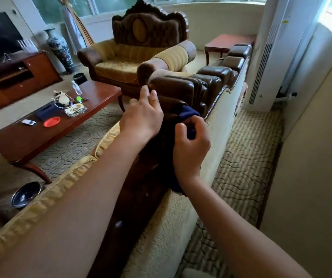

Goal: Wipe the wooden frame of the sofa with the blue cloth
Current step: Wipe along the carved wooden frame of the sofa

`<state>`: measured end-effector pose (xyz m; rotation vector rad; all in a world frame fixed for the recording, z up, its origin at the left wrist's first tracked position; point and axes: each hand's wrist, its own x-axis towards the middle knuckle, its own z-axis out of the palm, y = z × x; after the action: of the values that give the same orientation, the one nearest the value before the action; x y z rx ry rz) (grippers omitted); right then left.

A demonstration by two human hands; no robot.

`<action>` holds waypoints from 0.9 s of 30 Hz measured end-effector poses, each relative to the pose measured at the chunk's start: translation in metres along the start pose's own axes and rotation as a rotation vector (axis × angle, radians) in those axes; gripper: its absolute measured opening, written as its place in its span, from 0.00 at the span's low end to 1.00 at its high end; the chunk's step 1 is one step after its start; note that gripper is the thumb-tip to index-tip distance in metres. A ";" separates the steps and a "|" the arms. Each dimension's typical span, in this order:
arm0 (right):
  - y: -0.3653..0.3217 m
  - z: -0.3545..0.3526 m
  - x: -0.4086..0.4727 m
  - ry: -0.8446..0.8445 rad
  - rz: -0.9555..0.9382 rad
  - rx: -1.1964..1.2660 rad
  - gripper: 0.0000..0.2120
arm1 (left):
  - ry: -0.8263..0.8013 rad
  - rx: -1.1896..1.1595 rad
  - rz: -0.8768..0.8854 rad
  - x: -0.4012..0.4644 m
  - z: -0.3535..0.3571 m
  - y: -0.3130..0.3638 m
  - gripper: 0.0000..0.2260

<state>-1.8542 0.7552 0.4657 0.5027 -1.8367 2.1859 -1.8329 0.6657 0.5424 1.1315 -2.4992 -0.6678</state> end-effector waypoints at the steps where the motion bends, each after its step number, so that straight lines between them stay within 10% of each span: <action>1: -0.001 0.001 0.001 -0.009 -0.041 -0.020 0.02 | 0.038 0.027 0.018 -0.001 0.001 -0.001 0.23; 6: 0.009 0.002 0.034 -0.009 -0.155 -0.007 0.01 | 0.086 0.030 0.004 -0.002 0.002 -0.003 0.23; 21: 0.064 -0.013 0.007 0.095 0.499 0.005 0.14 | -0.010 -0.020 0.001 -0.009 -0.003 -0.004 0.23; 27: 0.034 -0.012 -0.054 0.089 0.441 0.049 0.19 | -0.147 -0.211 0.053 -0.028 -0.010 -0.042 0.23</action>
<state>-1.8195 0.7627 0.4112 0.0007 -1.9987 2.4817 -1.7842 0.6596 0.5260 0.9691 -2.4954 -1.0058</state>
